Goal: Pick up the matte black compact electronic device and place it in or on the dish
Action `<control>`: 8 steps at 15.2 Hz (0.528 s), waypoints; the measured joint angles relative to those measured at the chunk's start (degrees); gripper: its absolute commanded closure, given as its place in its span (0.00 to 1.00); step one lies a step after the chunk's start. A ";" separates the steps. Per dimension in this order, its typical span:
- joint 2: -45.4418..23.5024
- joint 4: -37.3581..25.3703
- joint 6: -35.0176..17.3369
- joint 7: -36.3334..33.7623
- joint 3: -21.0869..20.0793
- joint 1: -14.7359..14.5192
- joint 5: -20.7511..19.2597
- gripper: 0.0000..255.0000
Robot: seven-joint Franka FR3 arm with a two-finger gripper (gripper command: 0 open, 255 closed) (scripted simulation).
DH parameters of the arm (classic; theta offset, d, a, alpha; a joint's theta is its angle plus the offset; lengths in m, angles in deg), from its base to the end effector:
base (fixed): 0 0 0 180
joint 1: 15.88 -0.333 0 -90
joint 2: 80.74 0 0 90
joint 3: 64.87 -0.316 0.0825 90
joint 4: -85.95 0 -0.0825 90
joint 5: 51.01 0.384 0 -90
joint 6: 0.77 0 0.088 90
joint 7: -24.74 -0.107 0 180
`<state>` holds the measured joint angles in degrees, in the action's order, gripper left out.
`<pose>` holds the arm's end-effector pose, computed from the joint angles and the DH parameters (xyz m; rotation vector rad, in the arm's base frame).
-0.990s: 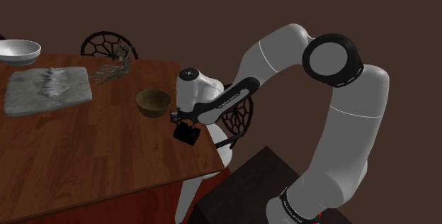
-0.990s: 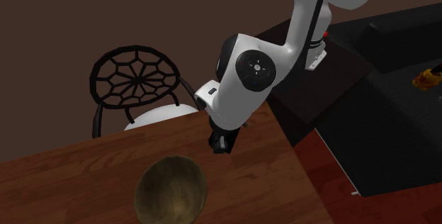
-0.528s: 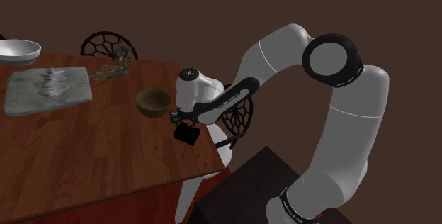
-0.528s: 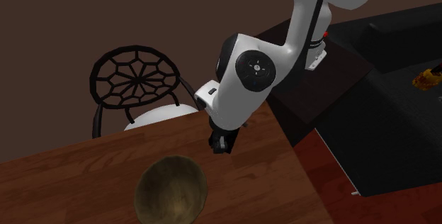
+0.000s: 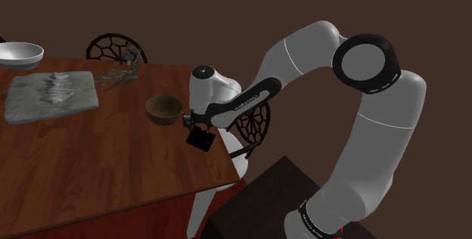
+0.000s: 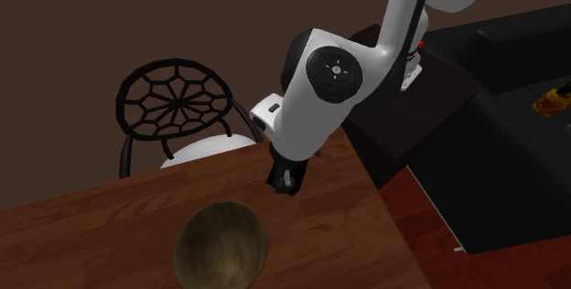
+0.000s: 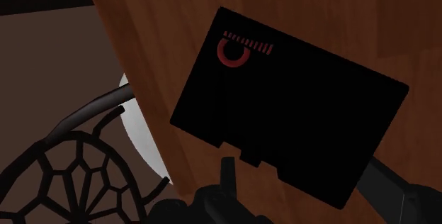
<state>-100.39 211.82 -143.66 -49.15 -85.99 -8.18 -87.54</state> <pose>0.5377 0.1329 0.2345 2.8323 -0.8149 0.2680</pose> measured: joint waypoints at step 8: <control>5.06 -0.40 3.83 4.59 -2.27 1.45 5.19 1.00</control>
<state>-95.32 211.42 -139.83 -44.56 -88.26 -6.73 -82.35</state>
